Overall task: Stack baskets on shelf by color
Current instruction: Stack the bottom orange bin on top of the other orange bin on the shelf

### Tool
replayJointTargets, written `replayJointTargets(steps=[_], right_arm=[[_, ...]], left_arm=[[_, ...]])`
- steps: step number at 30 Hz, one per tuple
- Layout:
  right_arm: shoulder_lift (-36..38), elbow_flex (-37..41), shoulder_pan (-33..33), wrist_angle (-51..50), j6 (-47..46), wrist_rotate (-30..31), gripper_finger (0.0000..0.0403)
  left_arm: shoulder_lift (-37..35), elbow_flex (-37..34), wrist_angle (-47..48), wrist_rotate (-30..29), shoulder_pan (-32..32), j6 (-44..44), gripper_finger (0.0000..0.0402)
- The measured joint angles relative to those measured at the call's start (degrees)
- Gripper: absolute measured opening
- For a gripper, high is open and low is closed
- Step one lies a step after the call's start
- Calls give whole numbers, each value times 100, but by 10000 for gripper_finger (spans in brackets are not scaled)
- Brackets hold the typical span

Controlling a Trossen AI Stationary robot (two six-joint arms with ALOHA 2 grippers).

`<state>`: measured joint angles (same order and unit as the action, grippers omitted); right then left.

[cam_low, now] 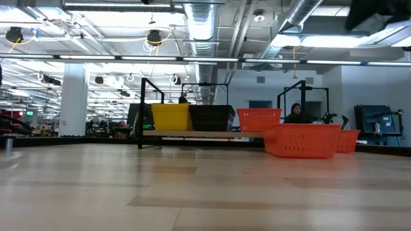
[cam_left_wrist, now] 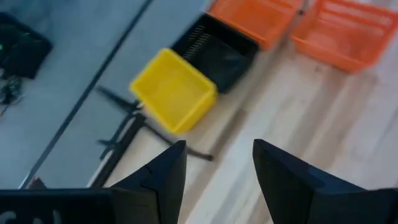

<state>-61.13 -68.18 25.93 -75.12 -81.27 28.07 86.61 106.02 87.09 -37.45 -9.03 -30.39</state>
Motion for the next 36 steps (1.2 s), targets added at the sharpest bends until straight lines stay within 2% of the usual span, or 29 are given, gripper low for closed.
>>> replayJointTargets(steps=[4, 10, 16, 24, 29, 36], right_arm=[[-397, 0, -317, -217, -191, -353, 41], [-973, 0, -866, -176, -336, -643, 67], [-1426, 4, -1377, -101, -295, -847, 102], [-1939, 25, -1727, 85, -239, -1075, 164], [-2036, 603, -1889, 764, -234, -1398, 183], [-1977, 1583, -2182, 2038, -366, -1712, 179]], left_arm=[[-483, 0, 312, -344, -152, -474, 174], [-931, 0, 297, -499, -336, -482, 174], [-1017, 0, 295, -517, -381, -197, 174], [-1017, 0, 295, -504, -381, 316, 174], [-1031, -2, 295, -503, -381, 445, 174], [-1030, -2, 293, -505, -381, 568, 174]])
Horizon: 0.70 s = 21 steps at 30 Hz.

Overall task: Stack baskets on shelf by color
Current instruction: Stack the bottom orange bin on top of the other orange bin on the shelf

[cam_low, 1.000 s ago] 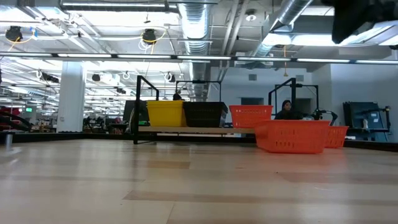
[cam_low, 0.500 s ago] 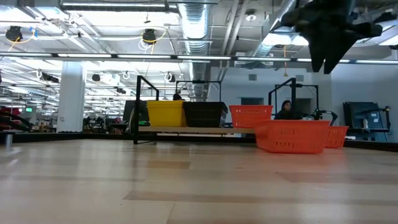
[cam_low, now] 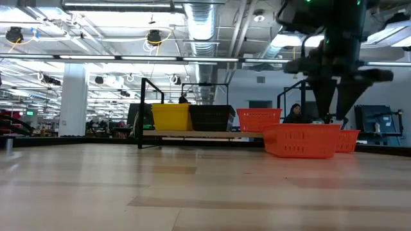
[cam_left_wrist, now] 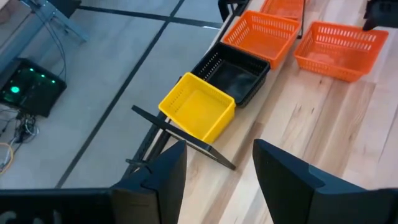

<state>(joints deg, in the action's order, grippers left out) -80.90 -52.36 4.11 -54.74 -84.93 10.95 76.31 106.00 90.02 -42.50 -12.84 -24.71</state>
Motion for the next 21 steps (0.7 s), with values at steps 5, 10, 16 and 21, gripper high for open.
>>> replayJointTargets(steps=[5, 10, 16, 21], right_arm=[[0, 319, -230, 615, 259, -48, 177], [0, 504, -483, 893, 594, -77, 176], [0, 505, -685, 879, 925, -139, 144], [-58, 500, -777, 859, 1092, -185, 66]], left_arm=[[0, 0, 0, -18, 0, -7, 174], [0, 0, 0, -20, 0, -66, 174], [0, 0, 0, -20, 0, -161, 174], [0, 0, 0, -20, 0, -206, 174]])
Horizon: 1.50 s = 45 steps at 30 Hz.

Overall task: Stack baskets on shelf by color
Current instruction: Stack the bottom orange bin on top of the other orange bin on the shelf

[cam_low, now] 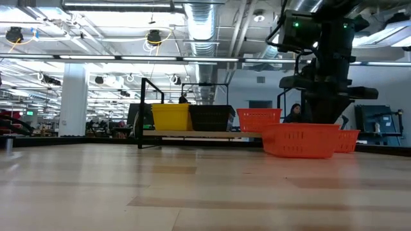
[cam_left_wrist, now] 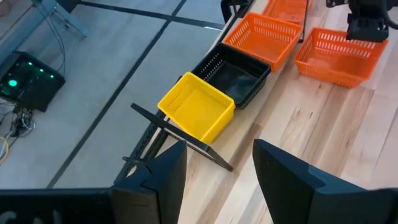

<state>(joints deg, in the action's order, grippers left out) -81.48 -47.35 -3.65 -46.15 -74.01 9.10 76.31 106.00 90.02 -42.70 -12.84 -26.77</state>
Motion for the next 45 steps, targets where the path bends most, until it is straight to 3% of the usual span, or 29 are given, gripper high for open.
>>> replayJointTargets(steps=[3, 10, 16, 22, 28, 33, 40, 45], right_arm=[[8, -2, -20, 39, 236, -11, 16], [76, -112, 233, 452, 204, -90, 6], [93, -1033, 766, 1454, 773, -116, 3], [97, -2512, 927, 1284, 1953, 803, 1], [92, -3750, 483, 317, 2501, 2383, 1], [84, -3964, -38, -550, 2036, 2872, 1], [-255, -3950, -319, -2876, -115, 2962, 1], [-488, -3950, -335, -2996, -606, 2830, 0]], left_arm=[[0, 0, -1, 0, 0, -46, 174], [2, 0, 0, 0, 0, -133, 174], [2, -2, 0, 0, 0, -154, 174], [2, -2, 0, 0, 0, -155, 174], [2, -2, 0, 11, 0, -155, 174], [2, -2, 0, 26, 1, -213, 174], [2, -2, 0, 26, 2, -290, 174], [2, -2, 0, -9, 2, -256, 174]])
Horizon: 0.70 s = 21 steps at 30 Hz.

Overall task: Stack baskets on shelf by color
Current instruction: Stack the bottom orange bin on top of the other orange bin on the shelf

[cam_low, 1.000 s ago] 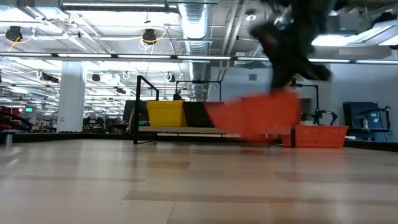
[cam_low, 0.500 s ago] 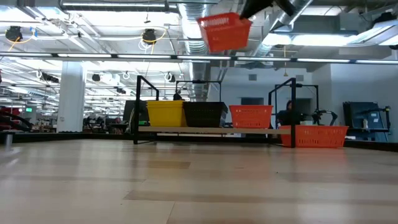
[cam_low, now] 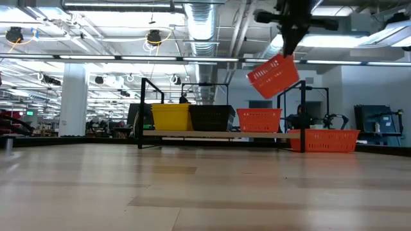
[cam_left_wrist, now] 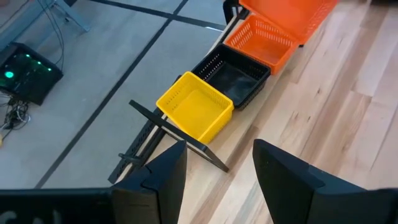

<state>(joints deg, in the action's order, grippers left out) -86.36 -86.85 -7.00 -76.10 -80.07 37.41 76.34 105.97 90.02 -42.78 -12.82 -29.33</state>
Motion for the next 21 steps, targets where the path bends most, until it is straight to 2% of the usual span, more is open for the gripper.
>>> replayJointTargets(steps=[9, 21], right_arm=[[-196, -18, -349, 822, 490, -25, 0], [-877, -11, -616, 1309, 1087, -712, 0]], left_arm=[[2, 0, 0, 13, -2, 194, 174], [2, 0, -2, 33, 0, 259, 174]])
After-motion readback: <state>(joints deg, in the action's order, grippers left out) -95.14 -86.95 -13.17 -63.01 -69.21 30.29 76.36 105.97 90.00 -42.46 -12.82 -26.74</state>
